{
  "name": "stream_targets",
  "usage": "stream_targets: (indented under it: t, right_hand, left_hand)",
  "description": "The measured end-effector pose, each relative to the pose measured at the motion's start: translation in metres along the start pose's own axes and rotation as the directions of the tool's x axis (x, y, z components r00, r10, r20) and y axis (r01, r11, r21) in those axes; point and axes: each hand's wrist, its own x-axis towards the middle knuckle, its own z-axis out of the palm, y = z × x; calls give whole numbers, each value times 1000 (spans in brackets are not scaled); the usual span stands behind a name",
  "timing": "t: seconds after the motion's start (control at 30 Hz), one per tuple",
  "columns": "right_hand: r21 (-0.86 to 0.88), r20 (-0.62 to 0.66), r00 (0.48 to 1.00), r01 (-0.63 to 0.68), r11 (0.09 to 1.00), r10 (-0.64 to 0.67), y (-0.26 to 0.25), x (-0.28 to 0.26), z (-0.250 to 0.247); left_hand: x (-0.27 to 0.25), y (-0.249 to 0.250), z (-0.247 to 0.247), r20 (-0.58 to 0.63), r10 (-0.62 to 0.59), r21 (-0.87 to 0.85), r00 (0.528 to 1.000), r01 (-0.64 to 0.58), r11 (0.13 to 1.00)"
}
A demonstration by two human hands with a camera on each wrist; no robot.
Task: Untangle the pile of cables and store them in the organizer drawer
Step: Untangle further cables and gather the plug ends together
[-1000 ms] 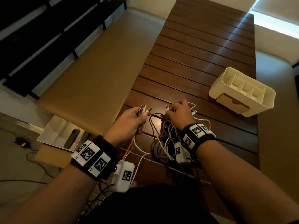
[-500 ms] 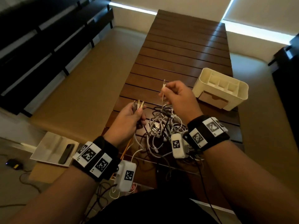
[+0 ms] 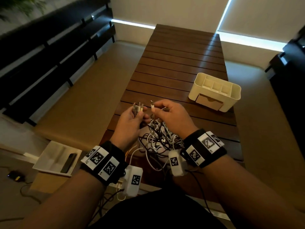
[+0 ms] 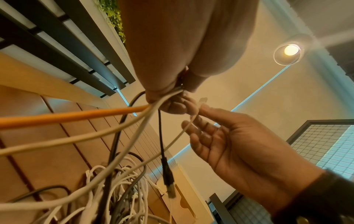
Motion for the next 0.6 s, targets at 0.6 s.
stream_targets:
  t: [0.6]
  right_hand:
    - [34, -67, 998, -9, 999, 11, -17, -13, 5]
  left_hand:
    - [-8, -4, 17, -22, 114, 22, 993, -114, 993]
